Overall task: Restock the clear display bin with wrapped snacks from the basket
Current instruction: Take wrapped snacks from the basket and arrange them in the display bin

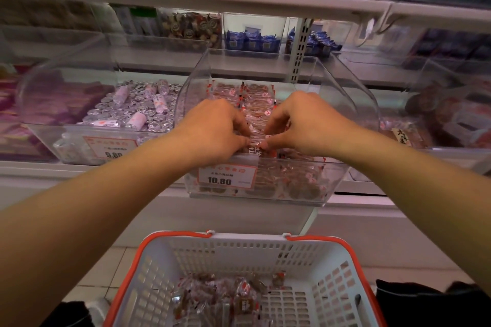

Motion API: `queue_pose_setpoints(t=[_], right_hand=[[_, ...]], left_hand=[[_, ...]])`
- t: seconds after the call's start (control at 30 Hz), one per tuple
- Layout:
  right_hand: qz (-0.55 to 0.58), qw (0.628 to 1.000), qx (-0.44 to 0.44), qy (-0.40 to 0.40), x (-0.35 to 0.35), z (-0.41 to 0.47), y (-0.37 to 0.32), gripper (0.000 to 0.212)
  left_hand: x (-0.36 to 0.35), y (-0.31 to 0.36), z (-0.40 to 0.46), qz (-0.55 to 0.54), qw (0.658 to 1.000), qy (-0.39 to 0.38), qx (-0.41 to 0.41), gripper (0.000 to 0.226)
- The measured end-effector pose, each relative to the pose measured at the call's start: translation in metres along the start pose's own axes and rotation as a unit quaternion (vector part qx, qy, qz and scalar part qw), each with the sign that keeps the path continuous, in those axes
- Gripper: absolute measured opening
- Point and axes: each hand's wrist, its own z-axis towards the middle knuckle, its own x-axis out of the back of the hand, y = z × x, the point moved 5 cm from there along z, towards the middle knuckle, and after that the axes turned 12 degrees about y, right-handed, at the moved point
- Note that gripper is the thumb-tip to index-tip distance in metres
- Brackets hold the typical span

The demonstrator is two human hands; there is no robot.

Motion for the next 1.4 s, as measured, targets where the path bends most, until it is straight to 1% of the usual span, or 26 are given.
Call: queue_pose_setpoints(t=[0.07,0.13,0.2,0.23,0.27,0.3,0.33,0.37,0.4,0.43,0.47,0.5,0.57,0.63,0.67,0.7,0.73,0.8,0.87,0.93,1.03,1.1,1.13,1.2,1.3,1.4], right_hand=[[-0.031,0.999,0.015,0.021,0.004,-0.002,-0.005,0.023],[-0.042,0.997,0.036,0.06,0.012,-0.008,-0.014,0.024],[-0.011,0.989,0.08,0.124,0.024,-0.022,-0.029,0.011],[0.012,0.983,0.111,0.144,0.028,-0.033,-0.037,0.011],[0.042,0.98,0.144,0.135,0.027,-0.045,-0.044,0.017],[0.081,0.98,0.163,0.081,0.02,-0.057,-0.049,0.022],[0.109,0.981,0.159,-0.01,0.005,-0.071,-0.052,0.026],[0.118,0.975,0.141,-0.122,-0.016,-0.088,-0.051,0.028],[0.093,0.96,0.126,-0.232,-0.04,-0.107,-0.048,0.027],[0.045,0.937,0.128,-0.321,-0.067,-0.128,-0.041,0.025],[-0.008,0.912,0.132,-0.387,-0.094,-0.15,-0.032,0.024],[-0.061,0.888,0.129,-0.438,-0.122,-0.172,-0.021,0.027],[-0.151,0.827,0.11,-0.531,-0.171,-0.218,0.006,0.047],[-0.189,0.774,0.078,-0.599,-0.213,-0.256,0.029,0.073],[-0.183,0.765,0.058,-0.615,-0.233,-0.269,0.038,0.083],[-0.163,0.771,0.036,-0.614,-0.252,-0.279,0.043,0.09],[-0.136,0.789,0.013,-0.599,-0.269,-0.285,0.046,0.095],[-0.083,0.833,-0.042,-0.545,-0.299,-0.291,0.049,0.103],[-0.043,0.864,-0.106,-0.49,-0.325,-0.298,0.054,0.112],[-0.022,0.885,-0.16,-0.436,-0.344,-0.301,0.058,0.122],[0.001,0.92,-0.194,-0.339,-0.362,-0.294,0.067,0.128],[0.013,0.94,-0.194,-0.282,-0.371,-0.276,0.075,0.124],[0.022,0.942,-0.203,-0.267,-0.375,-0.267,0.081,0.12],[0.033,0.939,-0.206,-0.274,-0.382,-0.25,0.09,0.113],[-0.01,0.933,-0.163,-0.32,-0.391,-0.243,0.093,0.112],[-0.024,0.937,-0.152,-0.312,-0.396,-0.251,0.085,0.112]], left_hand=[[0.002,0.003,-0.003,-0.012,0.999,0.032,-0.006,0.014],[0.011,0.007,-0.011,-0.023,0.993,0.111,-0.037,0.012],[0.029,0.015,-0.027,-0.047,0.971,0.208,-0.108,0.012],[0.038,0.018,-0.037,-0.057,0.956,0.242,-0.157,0.018],[0.044,0.02,-0.048,-0.06,0.943,0.253,-0.208,0.023],[0.043,0.021,-0.061,-0.053,0.935,0.237,-0.259,0.027],[0.036,0.021,-0.075,-0.039,0.931,0.195,-0.305,0.029],[0.021,0.018,-0.09,-0.019,0.932,0.133,-0.337,0.028],[0.001,0.013,-0.104,0.005,0.936,0.057,-0.346,0.027],[-0.025,0.004,-0.117,0.035,0.942,-0.032,-0.332,0.027],[-0.053,-0.008,-0.132,0.07,0.943,-0.131,-0.297,0.027],[-0.08,-0.025,-0.147,0.109,0.935,-0.229,-0.249,0.025],[-0.125,-0.063,-0.186,0.19,0.885,-0.394,-0.162,0.022],[-0.156,-0.098,-0.223,0.226,0.835,-0.494,-0.091,0.035],[-0.168,-0.114,-0.239,0.23,0.818,-0.525,-0.056,0.041],[-0.18,-0.127,-0.252,0.225,0.811,-0.539,-0.021,0.046],[-0.192,-0.137,-0.263,0.216,0.814,-0.54,0.016,0.05],[-0.212,-0.151,-0.277,0.18,0.843,-0.496,0.1,0.059],[-0.228,-0.166,-0.286,0.137,0.875,-0.415,0.208,0.072],[-0.24,-0.179,-0.292,0.097,0.887,-0.337,0.299,0.085],[-0.263,-0.188,-0.293,0.027,0.885,-0.286,0.365,0.093],[-0.283,-0.191,-0.295,-0.018,0.868,-0.293,0.4,0.098],[-0.294,-0.192,-0.297,-0.031,0.858,-0.301,0.415,0.099],[-0.309,-0.191,-0.301,-0.03,0.854,-0.297,0.426,0.096],[-0.317,-0.186,-0.305,-0.043,0.855,-0.233,0.461,0.091],[-0.324,-0.179,-0.311,-0.089,0.849,-0.18,0.489,0.089]])
